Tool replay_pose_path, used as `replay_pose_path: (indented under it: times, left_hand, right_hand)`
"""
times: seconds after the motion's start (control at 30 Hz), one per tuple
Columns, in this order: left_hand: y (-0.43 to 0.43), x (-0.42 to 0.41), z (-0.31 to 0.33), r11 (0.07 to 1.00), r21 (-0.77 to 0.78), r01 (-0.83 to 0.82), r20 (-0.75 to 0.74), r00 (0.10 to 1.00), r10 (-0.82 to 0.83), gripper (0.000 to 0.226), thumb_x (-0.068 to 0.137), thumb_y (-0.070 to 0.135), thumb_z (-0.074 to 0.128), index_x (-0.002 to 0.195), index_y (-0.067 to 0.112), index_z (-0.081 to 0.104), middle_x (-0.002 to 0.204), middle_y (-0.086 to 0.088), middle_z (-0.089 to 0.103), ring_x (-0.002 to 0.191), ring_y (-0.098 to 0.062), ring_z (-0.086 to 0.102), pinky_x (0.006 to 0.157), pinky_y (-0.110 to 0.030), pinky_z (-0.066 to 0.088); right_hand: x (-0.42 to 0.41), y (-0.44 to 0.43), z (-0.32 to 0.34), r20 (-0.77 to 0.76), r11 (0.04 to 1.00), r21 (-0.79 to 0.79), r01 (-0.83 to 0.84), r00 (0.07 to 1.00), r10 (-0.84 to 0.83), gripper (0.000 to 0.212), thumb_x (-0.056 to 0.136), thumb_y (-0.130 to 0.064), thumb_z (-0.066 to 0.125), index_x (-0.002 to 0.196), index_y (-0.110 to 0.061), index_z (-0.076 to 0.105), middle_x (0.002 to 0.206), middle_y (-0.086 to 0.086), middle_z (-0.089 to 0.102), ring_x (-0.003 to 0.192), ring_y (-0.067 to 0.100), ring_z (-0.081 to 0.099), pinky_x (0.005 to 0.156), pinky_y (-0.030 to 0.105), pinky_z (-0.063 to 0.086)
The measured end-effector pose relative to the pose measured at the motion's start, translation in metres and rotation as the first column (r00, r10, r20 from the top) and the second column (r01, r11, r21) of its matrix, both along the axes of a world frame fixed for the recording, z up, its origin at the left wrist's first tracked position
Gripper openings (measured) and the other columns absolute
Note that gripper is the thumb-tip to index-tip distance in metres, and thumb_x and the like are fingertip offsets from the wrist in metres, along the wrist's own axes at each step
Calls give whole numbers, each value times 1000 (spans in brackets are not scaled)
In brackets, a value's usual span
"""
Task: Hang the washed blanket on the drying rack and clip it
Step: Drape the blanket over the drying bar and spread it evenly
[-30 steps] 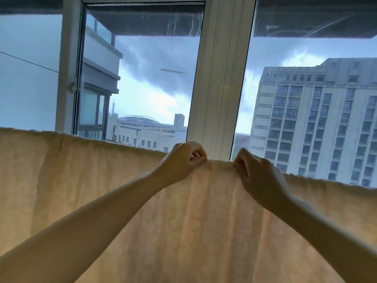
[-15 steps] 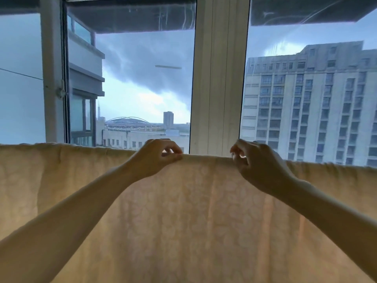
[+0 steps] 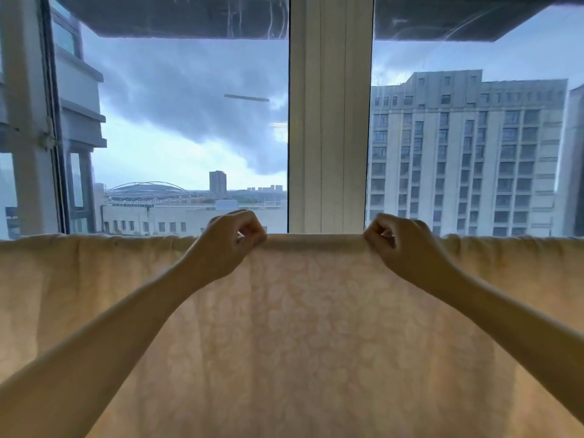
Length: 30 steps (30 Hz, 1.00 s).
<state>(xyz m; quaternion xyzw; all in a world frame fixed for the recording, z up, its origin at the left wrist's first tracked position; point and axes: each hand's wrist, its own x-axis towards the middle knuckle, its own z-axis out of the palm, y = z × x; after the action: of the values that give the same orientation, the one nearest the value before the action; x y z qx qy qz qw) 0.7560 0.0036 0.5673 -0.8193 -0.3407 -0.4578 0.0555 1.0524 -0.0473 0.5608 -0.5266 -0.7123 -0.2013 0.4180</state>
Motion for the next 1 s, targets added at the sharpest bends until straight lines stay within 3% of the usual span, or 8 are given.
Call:
replay_pose_path:
  times: [0.2,0.3,0.37,0.57,0.7,0.8,0.9,1.0]
  left_hand:
    - [-1,-9,2,999,33,-21,-28,999,22,8,87,24,67,83,18,66,83,13,64,80,-4,61,69,-20,48]
    - [2,-22,-4,997,20,-72,6,997,71,21,81,51,64,85,30,66,84,18,63,79,-2,62,72,-32,55]
    - [2,-25,-7,995,26,-92,26,996,91,22,81,51,67,87,30,71,84,18,64,79,-2,62,71,-34,56]
    - [-1,-17,-12,986,110,-125,54,991,120,7,87,20,67,80,20,71,77,17,59,75,-3,58,69,-35,53]
    - [-10,-4,-11,983,157,-97,137,988,76,10,93,13,59,84,15,65,82,15,56,77,-2,57,72,-21,50]
    - [-20,2,-7,975,217,-54,101,994,33,8,94,17,58,88,13,63,89,10,59,82,-4,58,69,-18,50]
    - [-13,-8,-12,991,107,-85,11,996,85,14,93,34,58,97,23,64,101,15,61,93,-4,61,78,-30,55]
    - [-7,-28,-20,995,35,-94,-18,995,95,23,90,43,58,105,28,67,101,20,62,91,2,60,80,-29,53]
  right_hand:
    - [-11,-10,6,94,993,1,119,988,-119,13,94,-23,53,85,-18,60,72,-5,64,62,9,61,55,22,48]
    - [-22,-14,7,137,999,-16,31,990,-28,8,94,-21,53,91,-19,60,82,-6,64,69,8,61,64,24,54]
    - [-34,-12,8,171,999,-42,-35,984,41,8,94,-23,56,95,-18,61,88,-6,64,73,7,62,69,25,56]
    - [-57,4,6,195,997,16,-78,978,74,8,94,-20,57,91,-13,60,89,-1,63,70,10,61,67,28,57]
    - [-59,5,3,182,989,118,-88,981,65,11,97,-22,51,91,-14,57,88,-2,60,68,12,58,66,29,55]
    - [-62,2,-11,179,970,189,-153,977,119,18,97,-25,45,91,-12,55,88,-1,58,66,9,55,64,23,52]
    - [-58,-5,-27,238,959,185,-217,956,170,19,97,-24,42,91,-12,55,94,0,59,74,10,57,74,26,53]
    - [-50,-8,-31,301,942,238,-235,940,158,9,94,-15,53,94,-10,61,102,1,61,87,12,61,85,29,53]
